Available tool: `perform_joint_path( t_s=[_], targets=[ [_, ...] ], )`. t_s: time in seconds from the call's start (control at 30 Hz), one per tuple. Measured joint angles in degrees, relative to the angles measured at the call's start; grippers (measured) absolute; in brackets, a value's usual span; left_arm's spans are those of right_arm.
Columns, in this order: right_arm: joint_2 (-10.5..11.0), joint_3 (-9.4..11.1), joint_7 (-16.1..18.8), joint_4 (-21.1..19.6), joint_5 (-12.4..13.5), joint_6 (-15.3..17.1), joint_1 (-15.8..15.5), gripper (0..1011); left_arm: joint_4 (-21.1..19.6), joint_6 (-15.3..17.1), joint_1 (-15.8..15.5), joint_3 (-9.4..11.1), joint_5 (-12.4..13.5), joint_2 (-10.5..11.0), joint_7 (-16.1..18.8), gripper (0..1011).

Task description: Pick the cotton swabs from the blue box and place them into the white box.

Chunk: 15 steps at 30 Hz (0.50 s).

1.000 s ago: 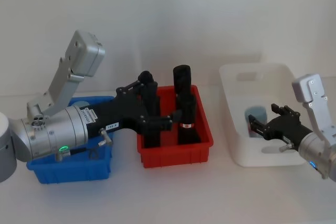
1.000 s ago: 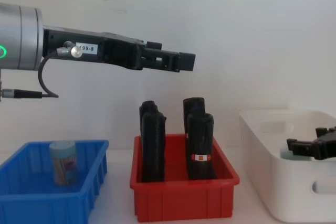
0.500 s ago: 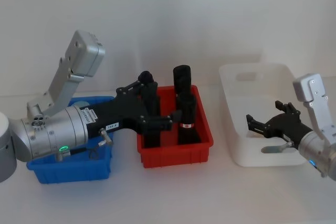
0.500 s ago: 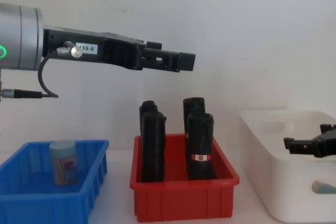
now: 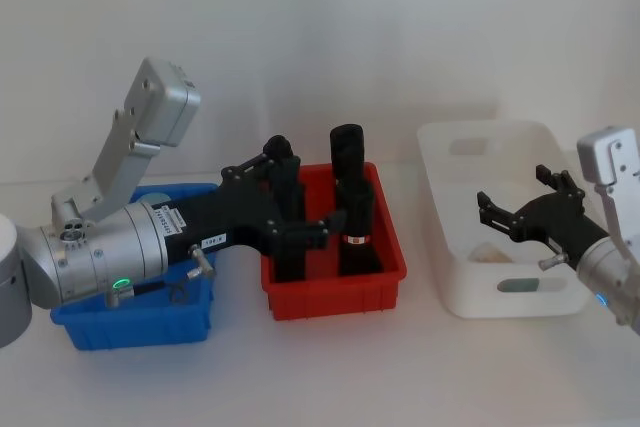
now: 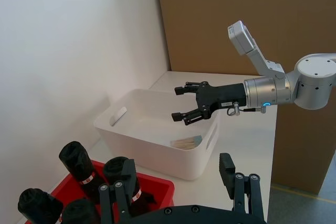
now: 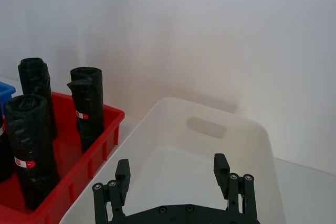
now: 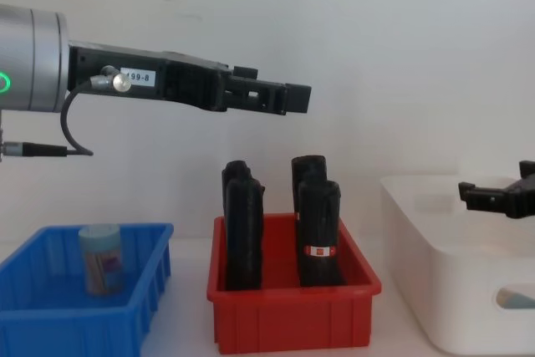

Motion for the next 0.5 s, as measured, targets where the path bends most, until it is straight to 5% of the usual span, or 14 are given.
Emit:
perform_joint_path(
  t_s=[0.5],
  targets=[
    [0.2, 0.2, -1.1, -3.3, 0.8, -0.5, -2.5, 1001, 0.1, -1.3, 0.8, 0.6, 0.6, -0.3, 2.9, 1004]
  ],
)
